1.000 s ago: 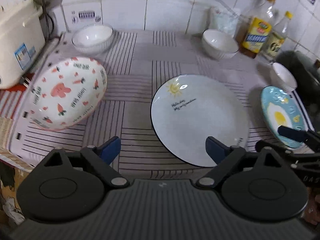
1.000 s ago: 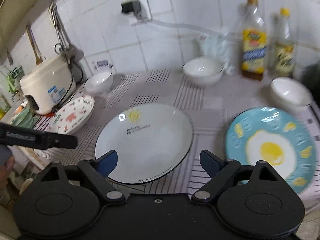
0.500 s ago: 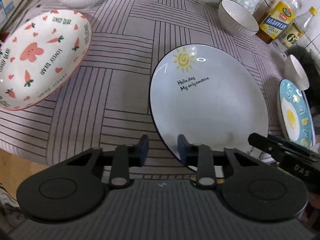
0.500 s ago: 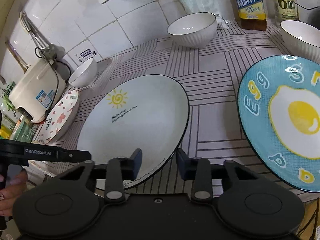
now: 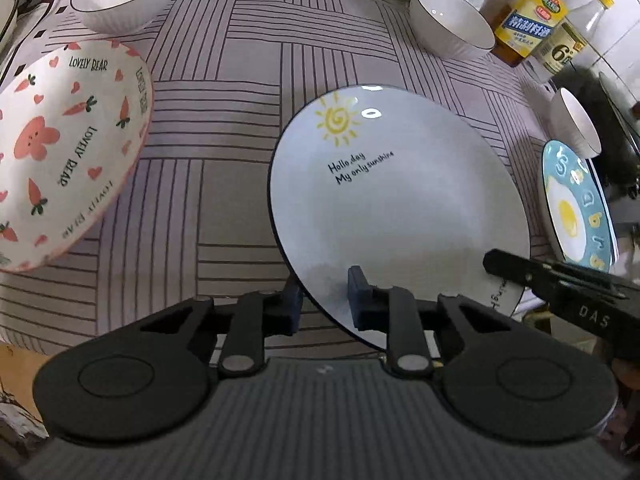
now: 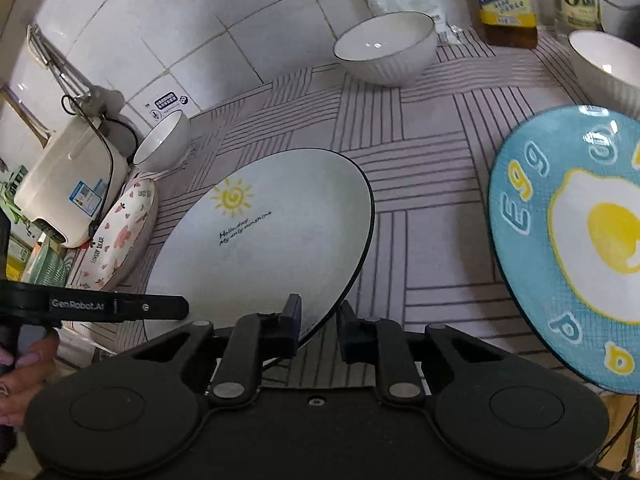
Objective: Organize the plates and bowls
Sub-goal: 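Close both grippers on the sun-print plate rim and lift it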
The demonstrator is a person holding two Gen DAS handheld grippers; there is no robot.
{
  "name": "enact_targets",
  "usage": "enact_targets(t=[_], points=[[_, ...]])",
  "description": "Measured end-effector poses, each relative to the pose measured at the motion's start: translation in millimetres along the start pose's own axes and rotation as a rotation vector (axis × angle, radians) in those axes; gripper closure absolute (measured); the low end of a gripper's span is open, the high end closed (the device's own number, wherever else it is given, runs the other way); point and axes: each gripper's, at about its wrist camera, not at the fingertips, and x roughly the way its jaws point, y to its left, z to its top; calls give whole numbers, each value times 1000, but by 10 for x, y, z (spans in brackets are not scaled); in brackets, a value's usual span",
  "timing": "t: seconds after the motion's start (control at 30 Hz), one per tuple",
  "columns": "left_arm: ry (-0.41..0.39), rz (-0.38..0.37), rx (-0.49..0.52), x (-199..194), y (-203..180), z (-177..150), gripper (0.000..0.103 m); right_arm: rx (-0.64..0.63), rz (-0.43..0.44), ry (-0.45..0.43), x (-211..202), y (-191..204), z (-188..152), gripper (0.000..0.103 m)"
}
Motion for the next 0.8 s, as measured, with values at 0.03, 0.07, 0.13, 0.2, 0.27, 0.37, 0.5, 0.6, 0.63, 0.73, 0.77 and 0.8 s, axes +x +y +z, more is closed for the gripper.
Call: enact_targets(t=[0.03,0.07,0.13,0.2,0.27,0.37,0.5,0.6,0.63,0.73,0.77,0.8], points=[[-2,3,3,-27,17,25,80,2,4,-2,10,25,19,81],[-4,5,10,-59,37,57,80,-3,8,-6,23,52,43,80],[-16,2,30,-118,81,113,80,-14,19,-15,57,100,108,80],[-21,-1,30,-170,146,195,80,-13,33,-30,99,140,198,80],[-29,-1,32,-209,204,287,80,-22,41,-43,139,172,276,80],[-37,-2,36,-210,285,441,79,-43,49,-65,232,202,415,80],[-20,-43,58,-116,358,721,79,-45,49,-98,339,166,559,80],[-15,-42,89,-34,351,875,79,-44,36,-109,417,155,630,80],[-11,-45,87,-1,366,928,79,-43,32,-110,449,151,658,80],[21,-54,69,102,424,1059,79,-35,26,-106,555,130,740,79],[33,-53,70,141,431,1095,79,-36,21,-100,590,125,757,80],[37,-51,73,171,431,1115,79,-35,16,-94,627,110,769,80]])
